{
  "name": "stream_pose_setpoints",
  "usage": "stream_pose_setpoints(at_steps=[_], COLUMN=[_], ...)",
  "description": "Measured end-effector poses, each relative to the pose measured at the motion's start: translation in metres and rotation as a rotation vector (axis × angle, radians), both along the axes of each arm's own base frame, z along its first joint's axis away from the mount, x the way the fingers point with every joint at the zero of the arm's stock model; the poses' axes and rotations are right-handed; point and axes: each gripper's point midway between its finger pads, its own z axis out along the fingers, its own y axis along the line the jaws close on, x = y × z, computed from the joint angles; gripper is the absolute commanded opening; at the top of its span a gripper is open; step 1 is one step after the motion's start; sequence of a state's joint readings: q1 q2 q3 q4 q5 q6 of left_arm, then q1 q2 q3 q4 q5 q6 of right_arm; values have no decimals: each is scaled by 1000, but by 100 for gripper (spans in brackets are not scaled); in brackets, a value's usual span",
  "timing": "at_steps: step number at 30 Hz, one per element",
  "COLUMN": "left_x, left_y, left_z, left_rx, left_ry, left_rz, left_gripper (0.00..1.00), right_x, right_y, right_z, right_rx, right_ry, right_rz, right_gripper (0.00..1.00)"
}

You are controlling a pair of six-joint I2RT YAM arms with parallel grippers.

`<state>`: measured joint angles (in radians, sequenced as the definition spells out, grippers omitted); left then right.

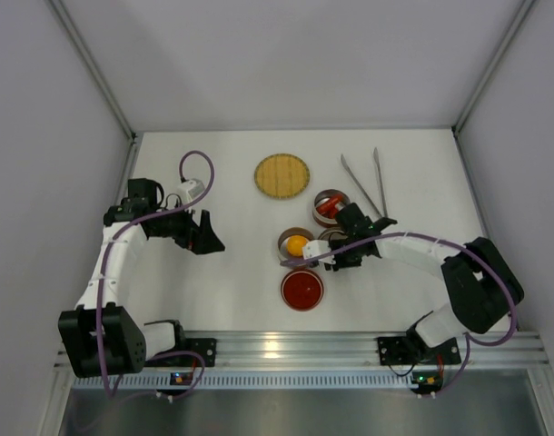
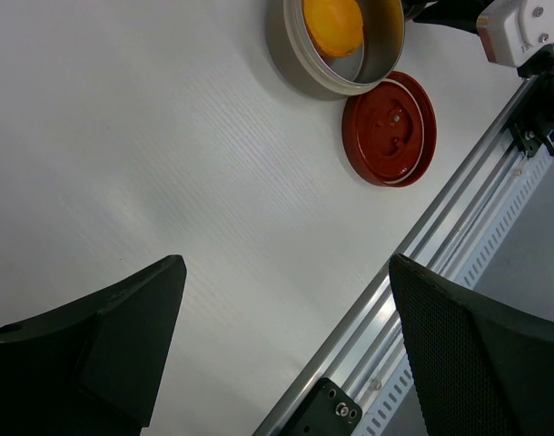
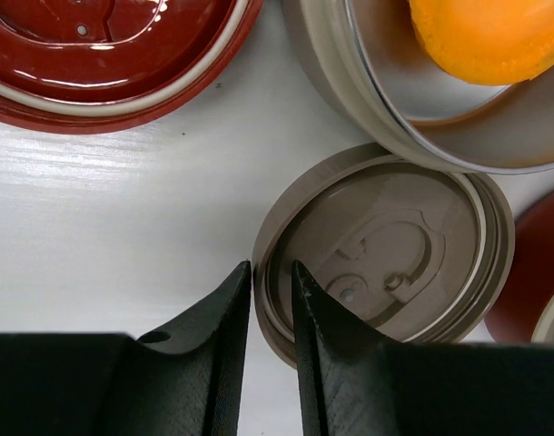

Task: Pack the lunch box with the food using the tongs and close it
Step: Pick up the box lid from the center of the board.

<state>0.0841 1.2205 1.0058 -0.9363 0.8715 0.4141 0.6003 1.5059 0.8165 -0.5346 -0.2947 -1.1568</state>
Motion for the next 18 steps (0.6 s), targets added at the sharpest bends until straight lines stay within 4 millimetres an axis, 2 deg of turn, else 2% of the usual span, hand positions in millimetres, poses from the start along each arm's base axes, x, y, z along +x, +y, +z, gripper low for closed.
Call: stream_pose_setpoints(at_steps=[11, 13, 15, 18], left_x=[0, 0, 0, 0], left_y=[0, 0, 0, 0], left_z=[0, 0, 0, 0], left_rx=[0, 0, 0, 0], left_ry=[1, 1, 1, 0], left_rz=[0, 0, 1, 1], left_gripper=[98, 98, 98, 98], right_x=[-4, -4, -2, -1], right_y=[0, 0, 1, 4], right_z=[-1, -1, -1, -2], right_rx=[4, 1, -1, 1], right_ry=[-33, -32, -30, -15], right_rz=[10, 5, 0, -22], right_gripper=[20, 16, 3, 0])
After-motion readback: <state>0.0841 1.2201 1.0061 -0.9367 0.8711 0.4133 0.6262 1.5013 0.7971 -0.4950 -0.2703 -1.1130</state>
